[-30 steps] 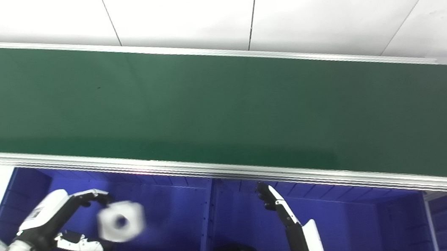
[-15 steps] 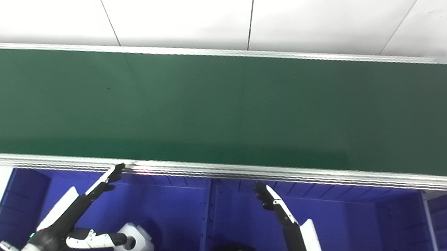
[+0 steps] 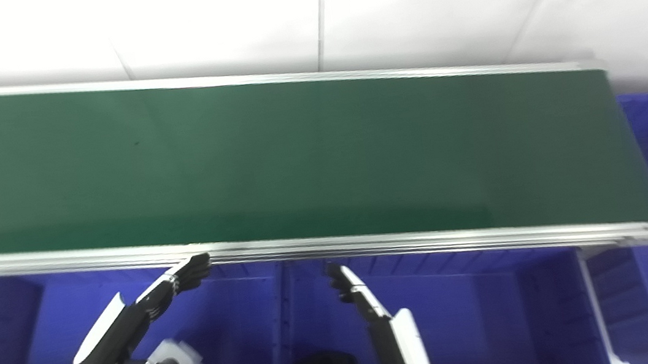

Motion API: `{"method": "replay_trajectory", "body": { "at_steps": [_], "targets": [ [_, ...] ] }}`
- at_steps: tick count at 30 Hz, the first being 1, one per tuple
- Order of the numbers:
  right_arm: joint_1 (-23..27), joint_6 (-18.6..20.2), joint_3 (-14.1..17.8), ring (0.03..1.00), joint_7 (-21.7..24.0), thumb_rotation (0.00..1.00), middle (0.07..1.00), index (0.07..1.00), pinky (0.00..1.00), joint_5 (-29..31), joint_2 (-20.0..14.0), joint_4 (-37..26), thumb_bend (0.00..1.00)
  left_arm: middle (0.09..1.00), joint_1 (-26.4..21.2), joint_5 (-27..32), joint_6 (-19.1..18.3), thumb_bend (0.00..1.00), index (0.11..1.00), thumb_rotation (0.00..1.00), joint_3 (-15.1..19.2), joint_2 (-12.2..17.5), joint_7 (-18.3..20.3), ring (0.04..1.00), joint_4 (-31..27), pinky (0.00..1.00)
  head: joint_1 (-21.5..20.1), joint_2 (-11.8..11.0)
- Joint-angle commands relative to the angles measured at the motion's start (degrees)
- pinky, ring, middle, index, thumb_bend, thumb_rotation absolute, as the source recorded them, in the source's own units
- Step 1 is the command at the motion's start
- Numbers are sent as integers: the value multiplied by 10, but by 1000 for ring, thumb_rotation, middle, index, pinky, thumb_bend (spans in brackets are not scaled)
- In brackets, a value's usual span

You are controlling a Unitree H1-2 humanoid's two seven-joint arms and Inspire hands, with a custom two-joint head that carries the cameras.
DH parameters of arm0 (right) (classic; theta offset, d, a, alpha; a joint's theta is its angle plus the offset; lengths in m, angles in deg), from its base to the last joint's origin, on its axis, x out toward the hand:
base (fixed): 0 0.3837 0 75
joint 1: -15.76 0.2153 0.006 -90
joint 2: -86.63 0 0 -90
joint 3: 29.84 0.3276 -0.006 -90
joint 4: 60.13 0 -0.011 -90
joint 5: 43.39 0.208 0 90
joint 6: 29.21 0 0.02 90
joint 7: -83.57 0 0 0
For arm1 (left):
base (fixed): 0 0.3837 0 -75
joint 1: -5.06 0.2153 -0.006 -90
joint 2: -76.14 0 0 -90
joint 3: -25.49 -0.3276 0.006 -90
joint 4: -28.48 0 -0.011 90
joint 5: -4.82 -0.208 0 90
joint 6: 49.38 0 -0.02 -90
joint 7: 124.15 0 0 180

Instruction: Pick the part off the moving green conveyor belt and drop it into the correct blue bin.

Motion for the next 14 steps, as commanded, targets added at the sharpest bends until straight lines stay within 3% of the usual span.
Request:
{"method": "replay_trajectory", "body": {
  "at_steps": [1,6,14],
  "targets": [
    [-6,-17,-1,842,-12,622,879,913,781,-9,13,-9,828,905,-1,-4,20,869,912,595,-4,-2,-16,889,-11,854,-16,0],
    [-8,-10,2,843,-8,622,886,918,778,-16,19,-15,818,917,-6,-12,20,857,924,597,-23,-3,-27,902,-5,870,-32,3],
    [-12,-9,10,855,2,627,890,925,792,-8,12,-21,807,919,-12,-48,20,864,926,609,-57,-1,-75,892,9,836,32,4]
  ]
}}
